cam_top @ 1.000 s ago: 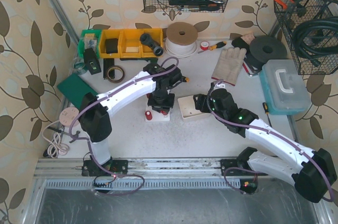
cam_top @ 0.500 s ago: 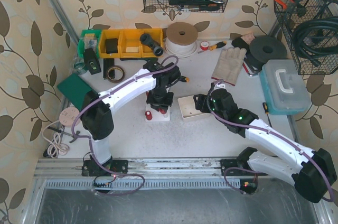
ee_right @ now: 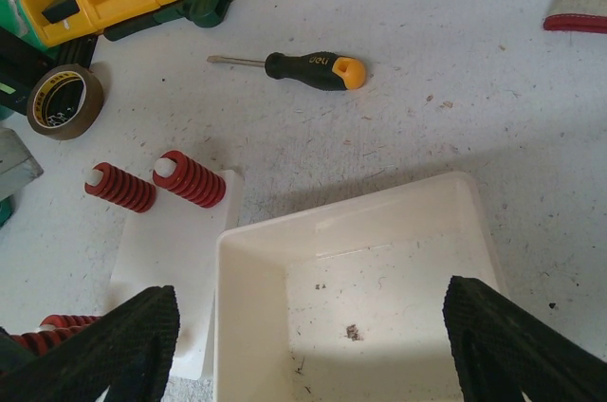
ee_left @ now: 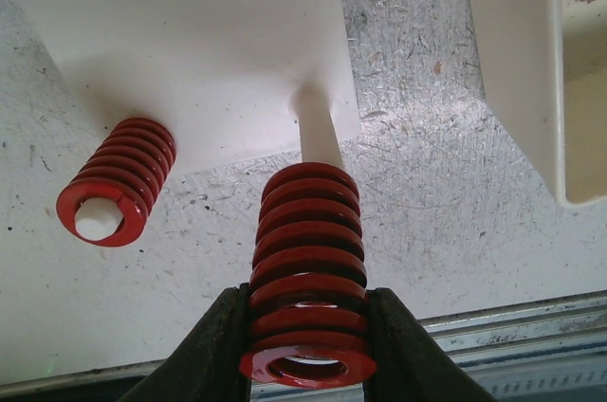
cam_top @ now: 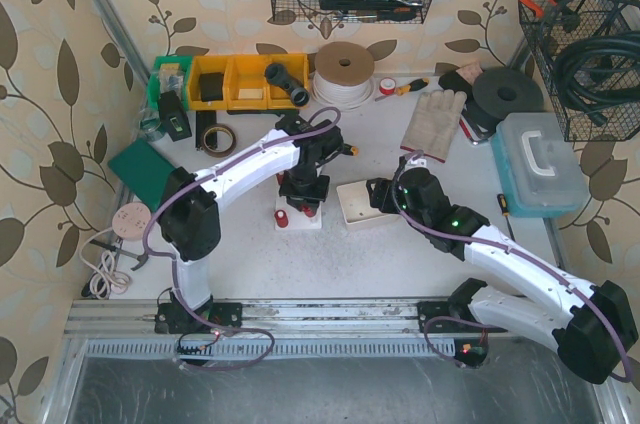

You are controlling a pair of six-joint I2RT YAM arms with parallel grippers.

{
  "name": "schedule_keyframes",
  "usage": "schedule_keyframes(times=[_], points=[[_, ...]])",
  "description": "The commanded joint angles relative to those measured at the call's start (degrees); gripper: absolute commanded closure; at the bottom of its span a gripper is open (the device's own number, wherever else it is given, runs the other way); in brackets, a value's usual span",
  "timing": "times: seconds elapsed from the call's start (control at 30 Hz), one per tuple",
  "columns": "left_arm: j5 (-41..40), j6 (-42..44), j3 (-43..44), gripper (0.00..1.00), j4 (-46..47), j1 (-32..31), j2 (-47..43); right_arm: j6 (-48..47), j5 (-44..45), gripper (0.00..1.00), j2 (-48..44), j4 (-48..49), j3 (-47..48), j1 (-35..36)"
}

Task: Install the large spring

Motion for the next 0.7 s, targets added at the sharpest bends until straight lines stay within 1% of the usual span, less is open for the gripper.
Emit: schedule_keyframes(times=[0.0, 0.67], points=[[2.1, 1.0, 1.7, 1.0, -0.2, 0.4, 0.0, 0.4, -0.3, 0.24, -0.6, 0.5, -0.9, -0.2], [1.5, 1.9, 1.6, 1.0, 0.2, 0.6, 2.6, 0.5, -0.3, 0.25, -0.8, 0.6, -1.1, -0.2]])
